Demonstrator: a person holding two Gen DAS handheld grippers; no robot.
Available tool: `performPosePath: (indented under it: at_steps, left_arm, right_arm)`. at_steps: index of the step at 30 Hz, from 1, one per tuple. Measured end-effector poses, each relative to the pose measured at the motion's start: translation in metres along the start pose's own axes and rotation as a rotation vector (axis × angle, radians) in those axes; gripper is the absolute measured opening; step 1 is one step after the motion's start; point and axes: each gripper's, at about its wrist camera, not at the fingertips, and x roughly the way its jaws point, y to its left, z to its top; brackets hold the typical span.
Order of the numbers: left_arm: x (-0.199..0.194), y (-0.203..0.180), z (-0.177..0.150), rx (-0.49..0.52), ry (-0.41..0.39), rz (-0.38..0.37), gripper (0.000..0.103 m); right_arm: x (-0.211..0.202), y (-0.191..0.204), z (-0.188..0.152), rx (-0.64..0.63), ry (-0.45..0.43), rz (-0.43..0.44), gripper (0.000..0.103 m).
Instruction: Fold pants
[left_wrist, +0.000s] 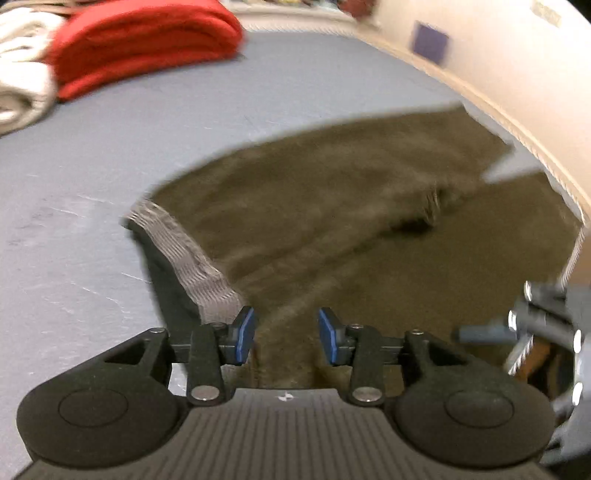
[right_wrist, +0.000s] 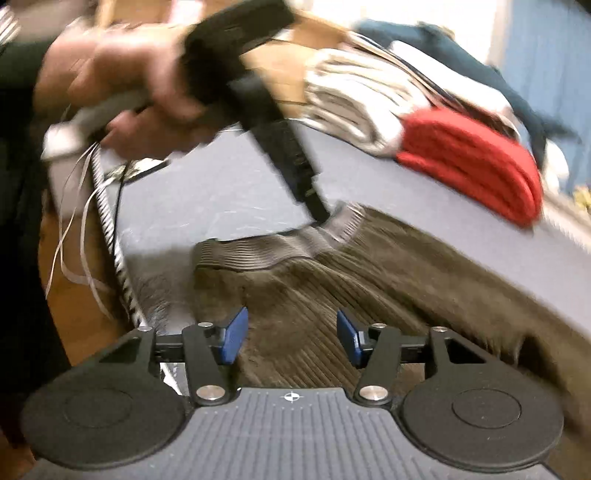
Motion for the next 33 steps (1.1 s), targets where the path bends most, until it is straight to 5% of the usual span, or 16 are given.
performPosePath:
  at_steps: [3,6,10,21,27,33]
  left_arm:
    - [0.046,0.001,-0.013,0.061,0.217,0.140,0.033]
    - [0.042,-0.007,-0.006,0.075,0.211,0.161,0.034]
    - [0.018,-0.025,0.015,0.053,0.079,0.149,0.042]
    - [-0.007,-0.057,0.081,-0.065,-0.137,0.164,0.054]
    - [0.001,-0.068,0.107,-0.126,-0.192,0.179,0.061]
    - [0.008,-0.079,0.118,-0.119,-0.272,0.209,0.064]
  right_arm:
    - [0.005,-0.023,-0.009,0.117,0.062,-0.039,0.056]
    - [0.014,-0.041,-0.021,0.212,0.177,-0.108,0.056]
    - [0.017,-0.068,-0.037,0.378,0.253,-0.135,0.056]
    - [-0.048,-0.121,-0.006,0.430,-0.027,-0.343,0.056]
    - [-0.104,-0.191,0.027,0.530,-0.173,-0.418,0.064]
    - [-0.120,-0.254,0.028,0.534,-0.291,-0.582,0.072]
